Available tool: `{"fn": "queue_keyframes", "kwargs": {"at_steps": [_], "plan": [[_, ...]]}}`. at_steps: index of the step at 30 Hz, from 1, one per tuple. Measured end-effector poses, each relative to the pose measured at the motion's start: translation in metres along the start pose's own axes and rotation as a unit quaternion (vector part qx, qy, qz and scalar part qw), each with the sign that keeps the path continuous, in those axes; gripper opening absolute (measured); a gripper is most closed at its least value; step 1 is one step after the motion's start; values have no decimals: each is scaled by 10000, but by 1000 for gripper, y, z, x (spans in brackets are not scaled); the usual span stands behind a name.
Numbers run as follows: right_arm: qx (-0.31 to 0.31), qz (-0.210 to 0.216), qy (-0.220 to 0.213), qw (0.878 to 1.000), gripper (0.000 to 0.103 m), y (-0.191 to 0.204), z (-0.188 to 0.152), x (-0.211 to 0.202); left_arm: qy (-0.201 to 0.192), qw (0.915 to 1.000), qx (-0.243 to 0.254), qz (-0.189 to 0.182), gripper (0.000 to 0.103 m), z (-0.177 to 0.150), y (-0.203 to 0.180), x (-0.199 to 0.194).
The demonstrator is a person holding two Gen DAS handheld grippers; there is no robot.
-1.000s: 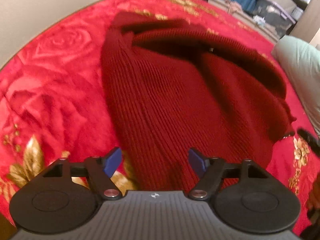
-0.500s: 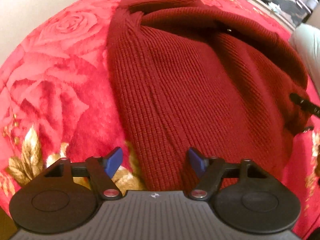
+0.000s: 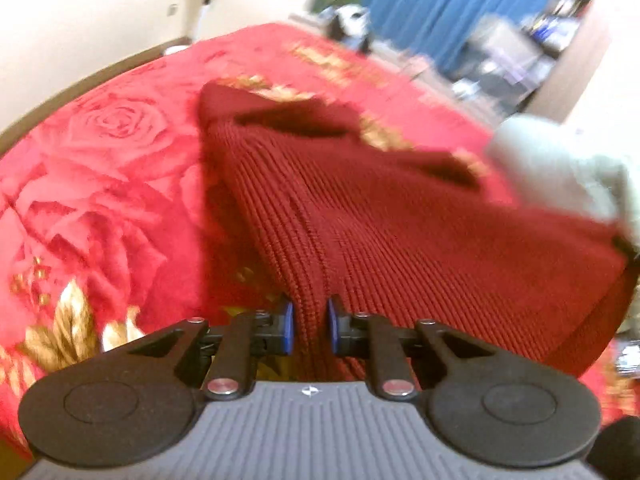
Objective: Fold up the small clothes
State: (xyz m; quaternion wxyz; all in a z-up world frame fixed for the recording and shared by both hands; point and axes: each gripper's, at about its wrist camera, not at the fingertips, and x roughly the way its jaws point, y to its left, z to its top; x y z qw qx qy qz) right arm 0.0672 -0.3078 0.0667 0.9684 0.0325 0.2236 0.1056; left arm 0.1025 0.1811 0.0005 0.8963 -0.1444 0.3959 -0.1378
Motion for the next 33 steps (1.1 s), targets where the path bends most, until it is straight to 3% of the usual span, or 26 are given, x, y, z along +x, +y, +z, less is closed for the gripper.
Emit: {"fn": "queue_keyframes", "kwargs": {"at_steps": [2, 4, 6, 7, 9, 11, 13, 18, 20, 22, 23, 24, 25, 26, 29, 30, 31, 32, 33], "plan": [[-265, -129, 184, 9994, 13, 11, -20, -27, 189, 9997, 74, -157, 19, -11, 9, -13], [-551, -71, 891, 9945, 17, 17, -50, -24, 539, 9985, 39, -90, 24, -18, 23, -12], [-712, -280, 1076, 9912, 18, 17, -75, -19, 721, 9974, -66, 24, 25, -20, 37, -7], [-601, -338, 1053, 9920, 26, 12, -81, -18, 724, 9972, -151, 68, 27, -20, 43, -6], [-87, -324, 971, 9947, 42, -4, -86, -12, 775, 9962, -387, 58, 47, -18, 51, -3], [400, -381, 923, 9942, 45, -20, -89, 1, 876, 9953, -422, 39, 49, -16, 52, 4], [613, -522, 1041, 9913, 46, -28, -95, 26, 1010, 9946, -228, 70, 52, -16, 44, 14], [1025, -780, 1589, 9788, 49, -41, -131, 73, 1240, 9899, 651, 237, 79, -28, 10, 37], [1144, -735, 1775, 9747, 49, -42, -145, 79, 1352, 9841, 1072, 428, 79, -37, -1, 46], [1049, -628, 1818, 9757, 47, -35, -151, 83, 1425, 9772, 1427, 669, 77, -43, -7, 55], [872, -609, 1782, 9782, 40, -29, -151, 83, 1435, 9743, 1553, 781, 66, -45, -8, 57], [655, -611, 1747, 9806, 33, -23, -152, 83, 1442, 9713, 1658, 908, 42, -46, -7, 60], [470, -590, 1710, 9824, 18, -17, -152, 83, 1447, 9693, 1714, 1007, 30, -47, -5, 60], [398, -534, 1665, 9838, 16, -14, -151, 82, 1468, 9682, 1696, 1108, 23, -47, 0, 59], [556, -368, 1534, 9859, 15, -15, -140, 70, 1408, 9659, 1466, 1603, 11, -44, 15, 45], [543, -493, 1574, 9848, 15, -18, -137, 66, 1317, 9602, 1492, 1960, 0, -44, 17, 41], [544, -616, 1628, 9832, 14, -21, -136, 61, 1241, 9517, 1542, 2349, 0, -43, 20, 39], [571, -677, 1700, 9814, 8, -23, -135, 62, 1162, 9493, 1503, 2505, 0, -41, 25, 37], [575, -807, 1811, 9785, 8, -26, -137, 63, 1100, 9574, 1288, 2337, 1, -37, 32, 34]]}}
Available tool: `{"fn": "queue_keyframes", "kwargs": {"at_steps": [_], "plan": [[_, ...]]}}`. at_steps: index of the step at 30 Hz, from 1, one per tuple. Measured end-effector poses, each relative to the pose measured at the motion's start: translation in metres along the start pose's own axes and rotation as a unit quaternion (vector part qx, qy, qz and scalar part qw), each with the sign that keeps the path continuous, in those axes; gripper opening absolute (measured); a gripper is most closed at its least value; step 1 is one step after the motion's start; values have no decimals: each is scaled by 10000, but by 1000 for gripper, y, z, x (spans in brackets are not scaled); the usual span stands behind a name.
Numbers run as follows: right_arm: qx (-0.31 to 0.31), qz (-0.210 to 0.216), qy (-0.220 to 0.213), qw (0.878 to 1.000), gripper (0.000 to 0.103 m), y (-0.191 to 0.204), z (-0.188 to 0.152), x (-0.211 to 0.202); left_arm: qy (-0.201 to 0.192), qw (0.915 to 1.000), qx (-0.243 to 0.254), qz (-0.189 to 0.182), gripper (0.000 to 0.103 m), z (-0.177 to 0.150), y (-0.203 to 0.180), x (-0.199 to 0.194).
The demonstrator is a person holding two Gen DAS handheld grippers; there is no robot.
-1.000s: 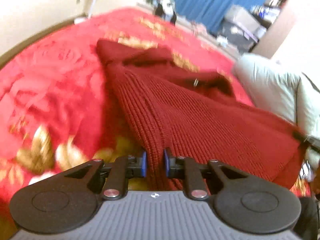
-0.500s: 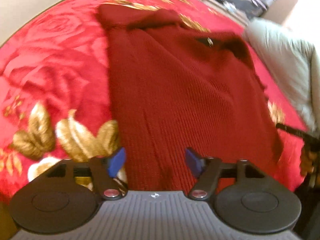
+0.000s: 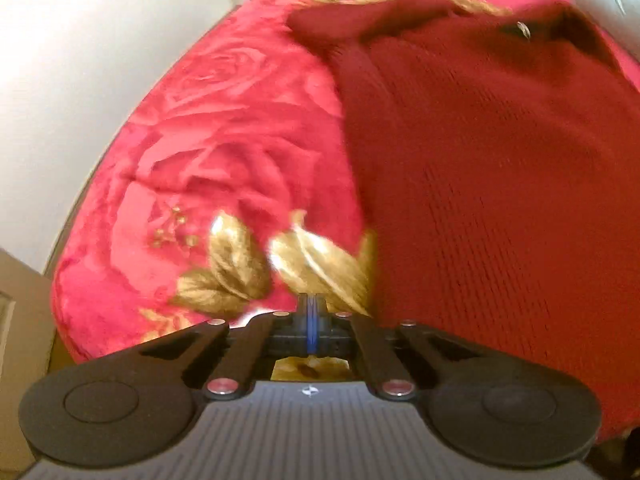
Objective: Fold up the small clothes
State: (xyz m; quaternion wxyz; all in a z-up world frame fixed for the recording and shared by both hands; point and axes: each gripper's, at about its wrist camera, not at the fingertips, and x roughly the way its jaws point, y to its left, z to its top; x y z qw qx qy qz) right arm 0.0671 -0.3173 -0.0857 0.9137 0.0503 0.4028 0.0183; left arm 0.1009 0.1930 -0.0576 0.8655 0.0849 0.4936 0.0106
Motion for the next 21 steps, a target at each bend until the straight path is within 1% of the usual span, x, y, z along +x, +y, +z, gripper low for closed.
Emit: {"fn": "queue_keyframes", "kwargs": {"at_steps": [1, 2, 3, 4, 5, 6, 7, 8, 9, 11, 12, 14, 15, 16, 18, 19, 20, 21], "plan": [[49, -37, 55, 10000, 9, -4, 0, 2, -70, 9993, -273, -262, 3, 2, 9, -1], [186, 23, 61, 9998, 11, -8, 1, 4, -207, 9972, -546, -468, 5, 5, 18, -4], [403, 59, -1, 9992, 12, -13, 6, 3, -382, 9951, -727, -554, 13, 9, 23, -9], [643, 72, -217, 9977, 15, -18, 12, -1, -546, 9938, -795, -553, 16, 14, 24, -12], [833, 117, -450, 9954, 24, -21, 20, -2, -674, 9931, -799, -533, 21, 19, 24, -14], [1065, 217, -667, 9918, 29, -26, 31, -3, -744, 9929, -770, -521, 22, 25, 22, -15], [1276, 334, -754, 9884, 38, -30, 42, 0, -779, 9928, -742, -531, 22, 32, 18, -14], [1518, 511, -781, 9840, 42, -34, 54, 7, -798, 9927, -714, -562, 23, 38, 12, -14], [1804, 721, -759, 9780, 44, -38, 67, 17, -810, 9926, -670, -608, 26, 44, 6, -13], [2504, 1047, -625, 9604, 50, -45, 93, 45, -832, 9926, -569, -679, 26, 54, -11, -14], [2789, 1136, -526, 9521, 50, -49, 103, 61, -850, 9924, -527, -722, 26, 57, -17, -13], [3495, 1230, -176, 9287, 50, -56, 122, 96, -892, 9915, -480, -819, 26, 66, -28, -12], [3778, 1230, -40, 9177, 50, -57, 125, 108, -912, 9910, -471, -854, 26, 69, -32, -9], [4104, 1189, 120, 9041, 50, -59, 130, 123, -931, 9906, -455, -891, 26, 72, -37, -9], [4666, 965, 350, 8785, 51, -61, 130, 143, -955, 9899, -411, -959, 26, 79, -43, -5], [4959, 880, 386, 8631, 52, -63, 129, 149, -956, 9898, -381, -982, 26, 82, -45, -3], [5132, 843, 395, 8532, 52, -63, 127, 151, -955, 9899, -344, -993, 26, 85, -49, -2], [5174, 774, 412, 8512, 52, -62, 129, 154, -960, 9899, -310, -997, 26, 88, -51, 0]]}}
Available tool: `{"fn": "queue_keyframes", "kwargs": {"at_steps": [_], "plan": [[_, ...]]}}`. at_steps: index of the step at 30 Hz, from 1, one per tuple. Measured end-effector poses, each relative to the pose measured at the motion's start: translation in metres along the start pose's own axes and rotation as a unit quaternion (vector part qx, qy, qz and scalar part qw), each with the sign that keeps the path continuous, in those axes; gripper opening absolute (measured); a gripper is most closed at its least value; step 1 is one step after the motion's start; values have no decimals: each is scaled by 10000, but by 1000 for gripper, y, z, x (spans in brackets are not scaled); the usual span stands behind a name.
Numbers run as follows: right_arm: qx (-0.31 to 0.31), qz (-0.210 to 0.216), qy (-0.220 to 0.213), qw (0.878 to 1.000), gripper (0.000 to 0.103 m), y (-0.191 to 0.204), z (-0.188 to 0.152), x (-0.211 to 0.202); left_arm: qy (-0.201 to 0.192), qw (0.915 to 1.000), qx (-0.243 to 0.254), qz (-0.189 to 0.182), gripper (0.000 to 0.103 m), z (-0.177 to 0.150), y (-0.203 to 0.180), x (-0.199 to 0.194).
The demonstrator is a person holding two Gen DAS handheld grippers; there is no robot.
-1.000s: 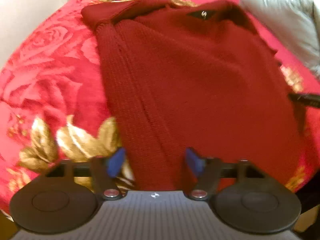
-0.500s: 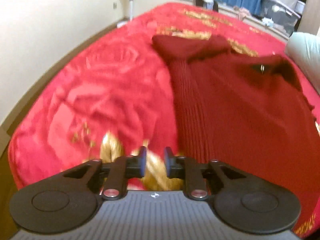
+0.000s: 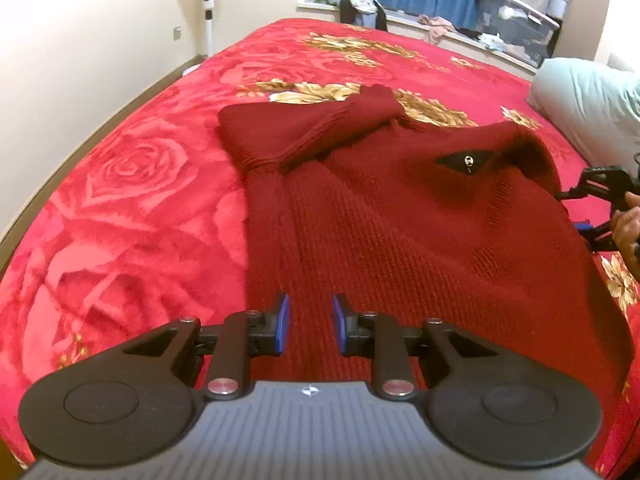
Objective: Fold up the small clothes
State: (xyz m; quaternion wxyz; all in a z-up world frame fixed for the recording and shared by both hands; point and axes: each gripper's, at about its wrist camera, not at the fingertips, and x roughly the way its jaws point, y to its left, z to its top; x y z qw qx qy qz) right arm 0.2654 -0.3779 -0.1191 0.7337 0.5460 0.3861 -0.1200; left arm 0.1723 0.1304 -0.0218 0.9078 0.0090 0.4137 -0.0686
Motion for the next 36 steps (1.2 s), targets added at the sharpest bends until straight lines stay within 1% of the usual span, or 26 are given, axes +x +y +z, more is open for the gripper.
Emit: {"fn": "queue_keyframes", "kwargs": {"at_steps": [1, 2, 4, 6, 7, 8, 9, 11, 13, 15, 16, 17, 18, 20, 21, 23, 24, 25, 26, 27, 28, 30, 32, 33, 35, 36], "plan": [[-68, -98, -12, 9999, 51, 3, 0, 3, -7, 10000, 30, -8, 26, 2, -2, 2], [-176, -214, -8, 9996, 40, 6, -2, 3, -15, 10000, 52, -17, 26, 4, -3, 3], [-517, -577, 2, 9970, 29, 16, -4, 4, -34, 10000, 65, -50, 26, 7, -5, 5], [-614, -751, 42, 9953, 19, 22, 0, 2, -59, 9999, 63, -75, 26, 9, -6, 7], [-643, -828, 72, 9945, 15, 28, 2, -3, -69, 9999, 62, -79, 26, 9, -5, 6], [-721, -850, 40, 9938, 14, 32, 6, -9, -75, 9999, 58, -76, 26, 10, -5, 7], [-938, -831, -112, 9921, 13, 42, 11, -14, -77, 9999, 51, -68, 26, 10, -4, 7], [-1637, -587, -636, 9827, 13, 68, 20, -37, -69, 10000, 39, -43, 26, 9, -2, 7], [-2286, -227, -1238, 9654, 12, 90, 32, -66, -54, 10000, 40, -16, 26, 9, 0, 8], [-2878, -10, -2058, 9353, 12, 104, 48, -93, -39, 10000, 32, 19, 26, 9, 2, 10], [-3100, 50, -2517, 9168, 12, 106, 59, -107, -32, 10000, 23, 30, 26, 10, 3, 10], [-3175, 124, -2848, 9044, 12, 105, 71, -118, -29, 10000, 16, 38, 26, 10, 4, 11], [-3117, 165, -3128, 8971, 12, 99, 85, -126, -27, 10000, 13, 48, 26, 10, 5, 12], [-2872, 24, -3516, 8910, 12, 78, 116, -133, -11, 10000, 15, 67, 26, 11, 6, 14], [-2724, -97, -3603, 8922, 11, 64, 131, -131, 1, 10000, 14, 76, 26, 11, 6, 15], [-2386, -544, -3465, 9056, 13, 30, 161, -111, 28, 10000, 30, 79, 26, 11, 5, 17], [-2195, -801, -3156, 9197, 14, 12, 175, -94, 39, 10000, 46, 75, 26, 12, 5, 19], [-1990, -1034, -2669, 9373, 16, -10, 186, -74, 48, 9999, 67, 70, 26, 12, 4, 20], [-1819, -1198, -2170, 9516, 17, -31, 192, -56, 52, 9999, 86, 65, 26, 12, 2, 20], [-1715, -1337, -1934, 9567, 17, -45, 192, -47, 59, 9999, 108, 57, 26, 12, 1, 21], [-1659, -1617, -1964, 9528, 18, -57, 185, -42, 70, 9999, 124, 57, 26, 12, 0, 22], [-1615, -1838, -2228, 9437, 19, -66, 173, -43, 88, 9999, 123, 70, 27, 13, -1, 23], [-1515, -1688, -2360, 9449, 19, -69, 157, -50, 84, 9999, 112, 58, 30, 13, -2, 23], [-1597, -1488, -2290, 9486, 19, -66, 146, -53, 80, 9999, 113, 52, 31, 13, -2, 23], [-2049, -994, -1941, 9542, 20, -50, 123, -48, 89, 9999, 83, 44, 33, 12, -1, 23], [-2370, -704, -1669, 9545, 20, -40, 105, -50, 115, 9999, 43, 29, 34, 11, 0, 22]]}}
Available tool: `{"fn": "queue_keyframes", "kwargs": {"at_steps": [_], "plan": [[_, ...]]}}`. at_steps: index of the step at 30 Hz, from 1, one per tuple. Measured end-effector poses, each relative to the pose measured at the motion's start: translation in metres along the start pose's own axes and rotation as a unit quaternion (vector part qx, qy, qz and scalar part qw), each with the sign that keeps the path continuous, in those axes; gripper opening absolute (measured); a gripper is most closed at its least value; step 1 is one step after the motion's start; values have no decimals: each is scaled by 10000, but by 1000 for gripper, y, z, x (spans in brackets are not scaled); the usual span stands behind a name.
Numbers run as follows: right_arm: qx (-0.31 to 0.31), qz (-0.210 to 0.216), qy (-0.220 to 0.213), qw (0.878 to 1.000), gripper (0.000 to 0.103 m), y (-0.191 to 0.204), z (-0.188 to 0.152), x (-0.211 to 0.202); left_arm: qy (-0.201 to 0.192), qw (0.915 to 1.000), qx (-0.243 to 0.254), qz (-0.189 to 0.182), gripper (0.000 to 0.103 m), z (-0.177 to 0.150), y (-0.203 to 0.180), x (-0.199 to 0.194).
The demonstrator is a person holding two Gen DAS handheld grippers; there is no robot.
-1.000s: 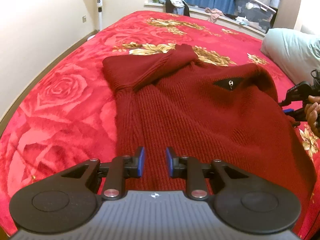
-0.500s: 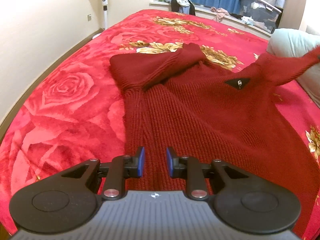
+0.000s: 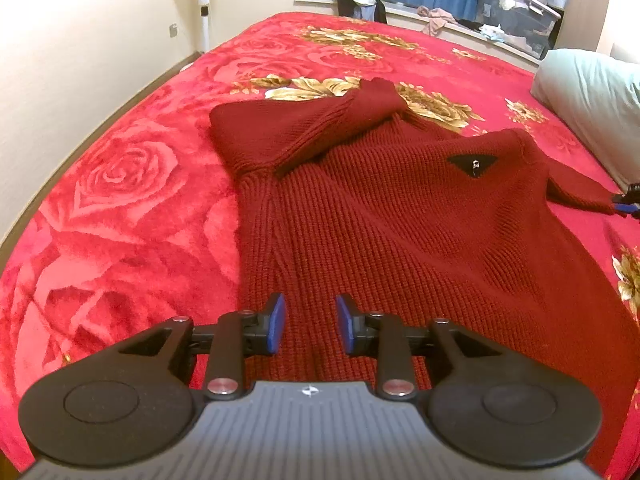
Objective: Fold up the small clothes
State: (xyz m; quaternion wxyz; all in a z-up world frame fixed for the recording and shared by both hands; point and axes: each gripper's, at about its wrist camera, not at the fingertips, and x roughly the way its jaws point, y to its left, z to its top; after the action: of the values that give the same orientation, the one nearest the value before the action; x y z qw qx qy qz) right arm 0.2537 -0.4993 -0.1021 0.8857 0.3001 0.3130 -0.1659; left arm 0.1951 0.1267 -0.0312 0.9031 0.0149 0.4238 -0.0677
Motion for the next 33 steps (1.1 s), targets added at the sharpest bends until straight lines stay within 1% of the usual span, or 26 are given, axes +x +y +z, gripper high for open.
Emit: {"fn": "queue_keyframes", "kwargs": {"at_steps": [1, 2, 3, 4, 6, 7, 8, 10, 12, 13, 14, 15, 16, 17, 19, 20, 21, 23, 24, 25, 26, 28, 29, 31, 32, 33], "plan": [[-318, 457, 250, 9981, 28, 14, -12, -8, 28, 10000, -46, -26, 36, -1, 1, 0], [-618, 866, 547, 9928, 37, 27, -23, -15, 62, 9999, -89, -69, 40, -2, 2, -1], [-912, 1218, 864, 9846, 40, 38, -37, -22, 116, 9998, -117, -114, 46, -4, 3, 0], [-1199, 1479, 1129, 9752, 42, 49, -52, -31, 189, 9997, -116, -133, 48, -7, 3, 0], [-1662, 1696, 1460, 9604, 47, 63, -77, -44, 394, 9992, -52, -82, 50, -14, 1, 3], [-1925, 1717, 1608, 9527, 49, 68, -89, -49, 532, 9986, -26, -35, 50, -18, 1, 5], [-2167, 1651, 1682, 9473, 49, 72, -100, -54, 644, 9979, -22, 7, 50, -21, 2, 7], [-2528, 1338, 1820, 9408, 49, 76, -120, -57, 840, 9964, 0, 131, 50, -31, 4, 9], [-2730, 1217, 1645, 9400, 49, 78, -131, -69, 1030, 9941, 93, 323, 49, -42, 7, 10], [-2781, 1180, 1632, 9392, 42, 78, -134, -73, 1107, 9931, 116, 358, 49, -47, 9, 11], [-2754, 1176, 1624, 9402, 23, 76, -136, -77, 1148, 9926, 143, 362, 45, -52, 12, 9], [-2678, 1209, 1637, 9417, 17, 78, -140, -81, 1174, 9922, 193, 371, 35, -57, 14, 7], [-2641, 1185, 1584, 9440, 12, 75, -140, -86, 1189, 9919, 241, 377, 28, -62, 15, 6], [-2619, 1178, 1557, 9451, 9, 75, -141, -82, 1182, 9919, 267, 377, 20, -65, 17, 4], [-2355, 1223, 1533, 9519, 6, 70, -132, -96, 1005, 9936, 301, 417, 17, -70, 18, -6], [-2210, 1300, 1442, 9557, 5, 65, -124, -110, 867, 9952, 272, 377, 16, -72, 18, -12], [-2059, 1437, 1301, 9592, 4, 59, -112, -126, 678, 9972, 162, 254, 15, -72, 19, -22], [-1899, 1615, 1104, 9621, 3, 52, -95, -157, 361, 9991, -158, -169, 15, -76, 21, -44], [-1841, 1659, 1065, 9629, 3, 46, -89, -172, 277, 9984, -289, -391, 15, -78, 23, -54], [-1815, 1657, 1042, 9637, 3, 40, -84, -187, 277, 9972, -376, -590, 15, -81, 24, -62], [-1840, 1513, 975, 9663, 3, 33, -83, -200, 315, 9955, -462, -767, 15, -86, 26, -68], [-1804, 1192, 908, 9721, 3, 20, -83, -209, 385, 9913, -694, -1051, 15, -93, 34, -75], [-1698, 1116, 942, 9746, 4, 13, -86, -205, 470, 9904, -722, -1081, 15, -96, 36, -74], [-1492, 987, 1123, 9774, 6, 1, -95, -187, 820, 9912, -564, -868, 16, -101, 36, -65], [-1513, 868, 1273, 9764, 6, -1, -103, -175, 1014, 9906, -536, -750, 16, -104, 37, -59], [-1597, 703, 1328, 9757, 6, 0, -113, -171, 1151, 9895, -543, -688, 17, -108, 37, -57]]}}
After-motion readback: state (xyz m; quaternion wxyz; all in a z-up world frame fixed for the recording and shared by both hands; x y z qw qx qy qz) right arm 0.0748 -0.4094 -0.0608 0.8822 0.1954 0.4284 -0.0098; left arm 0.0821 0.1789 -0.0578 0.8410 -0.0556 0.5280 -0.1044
